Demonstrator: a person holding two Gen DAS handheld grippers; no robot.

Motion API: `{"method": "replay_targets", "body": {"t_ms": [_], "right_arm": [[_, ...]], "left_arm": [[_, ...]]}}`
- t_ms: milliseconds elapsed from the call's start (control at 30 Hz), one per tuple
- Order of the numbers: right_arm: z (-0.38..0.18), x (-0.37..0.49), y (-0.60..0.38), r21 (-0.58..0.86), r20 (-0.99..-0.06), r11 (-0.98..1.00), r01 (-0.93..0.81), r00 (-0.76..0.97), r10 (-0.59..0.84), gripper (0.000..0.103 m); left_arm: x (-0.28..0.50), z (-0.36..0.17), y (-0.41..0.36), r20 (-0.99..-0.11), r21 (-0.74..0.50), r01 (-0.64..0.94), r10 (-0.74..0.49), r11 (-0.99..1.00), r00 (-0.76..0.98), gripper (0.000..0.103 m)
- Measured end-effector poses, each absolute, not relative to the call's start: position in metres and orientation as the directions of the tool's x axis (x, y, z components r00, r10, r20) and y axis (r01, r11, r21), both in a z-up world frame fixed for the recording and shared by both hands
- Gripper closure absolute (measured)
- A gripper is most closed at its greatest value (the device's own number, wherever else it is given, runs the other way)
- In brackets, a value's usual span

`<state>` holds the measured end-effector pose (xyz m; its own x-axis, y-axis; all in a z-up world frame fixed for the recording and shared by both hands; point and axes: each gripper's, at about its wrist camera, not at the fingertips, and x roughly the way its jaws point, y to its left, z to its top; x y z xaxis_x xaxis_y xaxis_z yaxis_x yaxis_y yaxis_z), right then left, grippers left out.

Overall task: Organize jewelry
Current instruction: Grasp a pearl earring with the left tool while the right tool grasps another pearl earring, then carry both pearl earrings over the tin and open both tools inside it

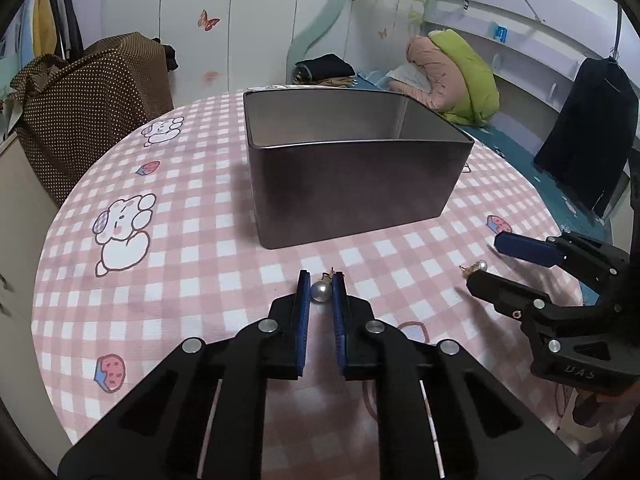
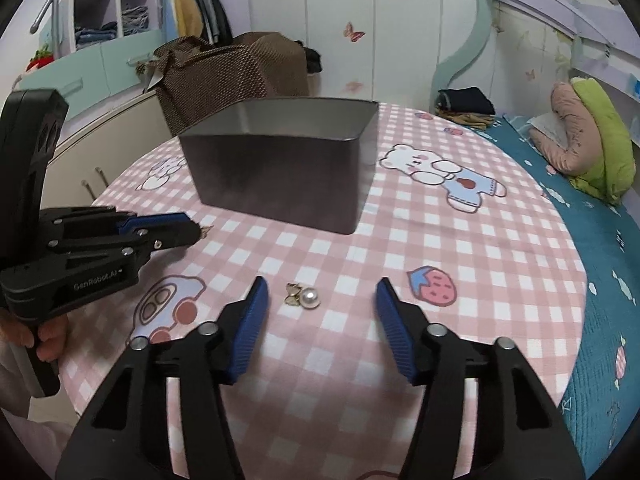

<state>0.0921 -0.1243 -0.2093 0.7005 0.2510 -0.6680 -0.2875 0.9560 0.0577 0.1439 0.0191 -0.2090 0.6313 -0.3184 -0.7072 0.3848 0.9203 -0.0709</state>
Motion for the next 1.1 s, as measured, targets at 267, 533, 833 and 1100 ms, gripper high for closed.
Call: {"method": "replay_targets", "body": {"t_ms": [267,533,833,1100], "right_arm": [[-0.21,0.094,-0.125,0.055,-0.666,0.953,-0.299,0.7,0.258,0.085],[-0.209,0.096,-0.128,0.071,-0.669,0.954,-0.292,0.696,0.262,0.088],[-0.202,0.098,-0.128,0.06,-0.665,0.957,-0.283,0.704,0.249,0.089],[-0.186,0.101,-0.13,0.074,-0.635,0.959,-0.274,0.728,0.257,0.089]], "left_arm": [[0.141,-0.208,0.02,-0.701,-0.069,0.373,-0.311,0.925,0.642,0.092],[0.137,-0.203,0.025,-0.684,-0.083,0.362,-0.317,0.928,0.657,0.092],[0.134,-0.191,0.028,-0.656,-0.085,0.355,-0.32,0.931,0.683,0.092],[0.133,-0.177,0.03,-0.62,-0.065,0.356,-0.317,0.932,0.718,0.092]]}}
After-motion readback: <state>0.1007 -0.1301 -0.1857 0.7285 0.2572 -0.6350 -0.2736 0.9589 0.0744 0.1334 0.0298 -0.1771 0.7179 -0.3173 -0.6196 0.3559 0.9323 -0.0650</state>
